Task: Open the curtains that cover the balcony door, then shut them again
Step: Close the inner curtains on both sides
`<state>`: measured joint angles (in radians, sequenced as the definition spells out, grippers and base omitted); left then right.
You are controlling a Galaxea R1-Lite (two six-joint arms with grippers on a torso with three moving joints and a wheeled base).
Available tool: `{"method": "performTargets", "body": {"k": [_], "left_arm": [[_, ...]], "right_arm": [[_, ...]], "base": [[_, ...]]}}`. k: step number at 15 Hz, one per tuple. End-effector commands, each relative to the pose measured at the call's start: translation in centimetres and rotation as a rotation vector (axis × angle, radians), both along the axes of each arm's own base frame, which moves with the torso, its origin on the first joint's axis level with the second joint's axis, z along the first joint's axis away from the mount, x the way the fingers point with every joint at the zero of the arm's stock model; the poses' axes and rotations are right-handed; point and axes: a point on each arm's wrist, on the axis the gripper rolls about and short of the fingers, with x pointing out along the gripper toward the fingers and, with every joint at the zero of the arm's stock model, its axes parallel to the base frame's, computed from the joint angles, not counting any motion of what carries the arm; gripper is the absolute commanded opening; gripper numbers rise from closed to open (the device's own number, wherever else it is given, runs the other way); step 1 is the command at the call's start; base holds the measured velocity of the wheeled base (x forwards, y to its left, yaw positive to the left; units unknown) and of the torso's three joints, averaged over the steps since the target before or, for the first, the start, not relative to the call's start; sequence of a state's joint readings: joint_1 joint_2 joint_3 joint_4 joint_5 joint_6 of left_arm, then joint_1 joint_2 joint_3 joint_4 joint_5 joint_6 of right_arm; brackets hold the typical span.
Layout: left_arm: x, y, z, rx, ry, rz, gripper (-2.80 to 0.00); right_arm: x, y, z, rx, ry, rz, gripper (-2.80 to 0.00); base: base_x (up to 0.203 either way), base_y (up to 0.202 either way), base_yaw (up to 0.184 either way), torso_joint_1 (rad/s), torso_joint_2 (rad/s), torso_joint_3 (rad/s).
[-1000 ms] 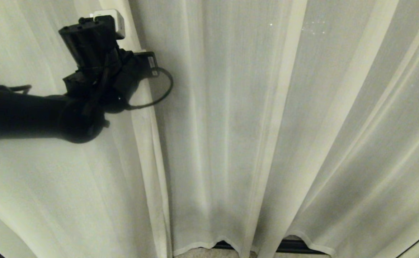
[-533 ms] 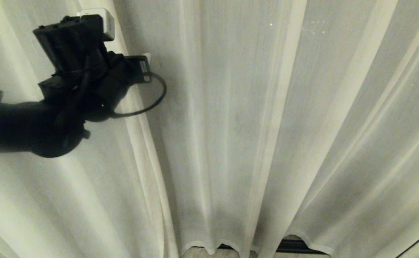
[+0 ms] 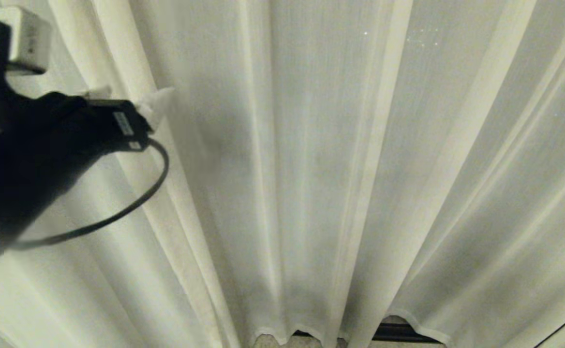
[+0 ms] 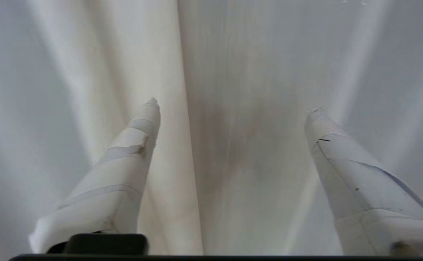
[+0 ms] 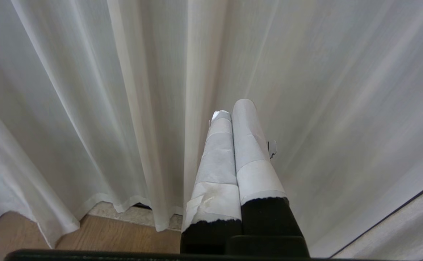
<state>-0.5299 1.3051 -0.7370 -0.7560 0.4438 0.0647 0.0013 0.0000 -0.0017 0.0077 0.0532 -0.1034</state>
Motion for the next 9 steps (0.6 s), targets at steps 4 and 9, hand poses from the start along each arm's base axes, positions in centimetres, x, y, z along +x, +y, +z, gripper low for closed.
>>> {"method": "performTargets", "body": {"k": [4, 9], "left_arm": [[-9.5, 5.1, -1.5, -0.012, -0.082, -0.04, -2.8], [-12.0, 6.6, -2.4, 0.011, -0.047, -0.044, -2.8]], "right_arm": [[0.0, 0.0, 0.0, -0.001, 0.002, 0.001, -2.8], [0.0, 0.0, 0.0, -0.001, 0.002, 0.001, -2.8]], "base": [[0.0, 0.0, 0.0, 0.0, 0.0, 0.0], [0.0, 0.0, 0.0, 0.0, 0.0, 0.0]]}}
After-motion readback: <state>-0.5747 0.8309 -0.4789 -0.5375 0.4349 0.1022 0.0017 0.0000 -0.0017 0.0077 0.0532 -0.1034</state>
